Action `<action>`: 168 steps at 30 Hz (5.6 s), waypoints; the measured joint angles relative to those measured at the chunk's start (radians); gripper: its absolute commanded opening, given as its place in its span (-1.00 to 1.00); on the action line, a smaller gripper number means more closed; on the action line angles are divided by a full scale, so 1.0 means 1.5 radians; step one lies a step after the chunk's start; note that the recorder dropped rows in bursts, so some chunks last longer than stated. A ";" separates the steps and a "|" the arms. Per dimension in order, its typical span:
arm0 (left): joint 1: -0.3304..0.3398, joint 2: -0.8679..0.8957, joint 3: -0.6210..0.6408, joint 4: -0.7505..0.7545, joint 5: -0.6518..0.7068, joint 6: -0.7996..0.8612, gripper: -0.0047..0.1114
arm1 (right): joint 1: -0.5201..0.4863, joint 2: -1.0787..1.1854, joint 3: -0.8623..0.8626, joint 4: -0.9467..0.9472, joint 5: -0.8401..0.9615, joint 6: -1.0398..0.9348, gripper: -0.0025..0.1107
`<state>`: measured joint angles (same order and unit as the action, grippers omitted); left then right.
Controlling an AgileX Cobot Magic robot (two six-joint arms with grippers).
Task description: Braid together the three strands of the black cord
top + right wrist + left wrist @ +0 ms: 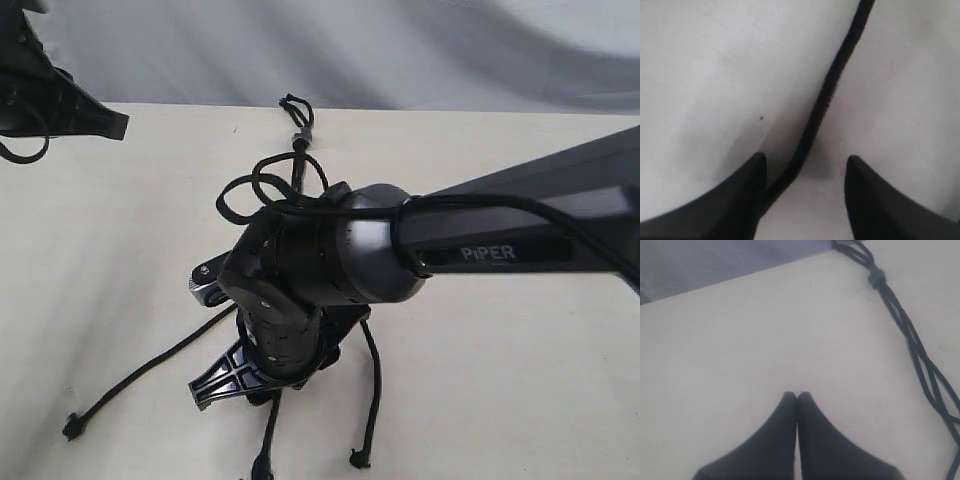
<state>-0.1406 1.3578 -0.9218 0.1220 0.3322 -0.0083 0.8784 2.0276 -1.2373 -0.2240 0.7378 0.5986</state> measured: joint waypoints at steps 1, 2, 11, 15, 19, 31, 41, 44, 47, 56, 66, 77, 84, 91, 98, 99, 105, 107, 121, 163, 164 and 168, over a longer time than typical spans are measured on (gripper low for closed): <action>0.000 0.000 0.000 0.000 0.000 0.000 -0.91 | 0.000 0.002 -0.001 0.007 0.000 0.003 -0.48; 0.000 0.000 0.000 0.000 0.000 0.000 -0.91 | 0.000 0.003 -0.003 0.015 -0.002 0.003 -0.61; 0.000 0.000 0.000 0.000 0.000 -0.001 -0.91 | 0.000 -0.009 -0.037 0.019 0.040 -0.062 -0.96; 0.000 0.000 0.000 0.000 0.000 -0.001 -0.91 | 0.000 -0.041 -0.076 -0.074 0.077 -0.113 -0.96; 0.000 0.000 0.000 0.000 0.000 -0.001 -0.91 | -0.018 -0.049 -0.088 -0.179 0.106 -0.141 -0.96; 0.000 0.000 0.000 0.000 0.001 -0.001 -0.91 | -0.126 0.048 -0.088 -0.209 0.099 -0.157 -0.96; 0.000 0.000 0.000 0.000 0.001 -0.001 -0.91 | -0.109 0.061 -0.090 -0.030 0.130 -0.302 -0.96; 0.000 0.000 0.000 0.000 0.001 -0.001 -0.91 | -0.088 0.056 -0.092 0.043 0.140 -0.377 -0.96; 0.000 0.000 0.000 0.000 0.001 -0.001 -0.91 | -0.060 0.047 -0.092 0.096 0.141 -0.422 -0.96; 0.000 0.000 0.000 0.000 0.003 -0.001 -0.91 | -0.050 -0.048 -0.092 0.058 0.138 -0.418 -0.96; 0.000 0.000 0.000 0.000 0.003 -0.001 -0.91 | -0.154 -0.070 -0.086 -0.016 0.141 -0.361 -0.96; 0.000 0.000 0.000 0.000 0.003 -0.007 -0.91 | -0.216 -0.011 -0.036 -0.024 0.086 -0.354 -0.96; 0.000 0.000 0.000 0.000 0.005 -0.009 -0.91 | -0.216 0.006 -0.035 -0.070 0.040 -0.301 -0.91; 0.000 0.000 0.000 0.000 0.007 -0.010 -0.91 | -0.216 0.032 -0.035 -0.099 0.044 -0.291 0.14; 0.000 0.000 0.000 0.000 0.008 -0.012 -0.91 | -0.217 -0.007 -0.034 -0.114 0.050 -0.293 0.57; 0.000 0.000 0.000 -0.002 0.008 -0.012 -0.91 | -0.217 -0.028 -0.034 -0.113 0.050 -0.293 0.57; 0.000 0.000 0.000 -0.044 0.009 -0.014 -0.91 | -0.217 -0.231 -0.034 -0.126 0.052 -0.291 0.47; -0.002 0.000 0.000 -0.081 0.021 -0.014 -0.91 | -0.217 -0.310 -0.034 -0.127 0.048 -0.284 0.17; -0.350 0.086 0.000 -0.121 0.074 -0.014 0.11 | -0.217 -0.701 0.297 -0.696 -0.069 0.318 -0.95; -0.280 0.354 -0.025 0.008 0.103 -0.012 -0.92 | -0.217 -0.723 0.368 -0.892 -0.020 0.551 -0.95; -0.293 0.354 -0.025 -0.009 0.108 -0.010 -0.92 | -0.217 -0.723 0.368 -0.892 -0.020 0.551 -0.95; -0.356 0.353 -0.025 -0.077 0.129 0.006 -0.92 | -0.217 -0.723 0.368 -0.892 -0.020 0.551 -0.95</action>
<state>-0.6746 1.8867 -0.9589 0.0070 0.5253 0.0000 0.5531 0.9432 -0.6846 -1.5620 0.7084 1.4254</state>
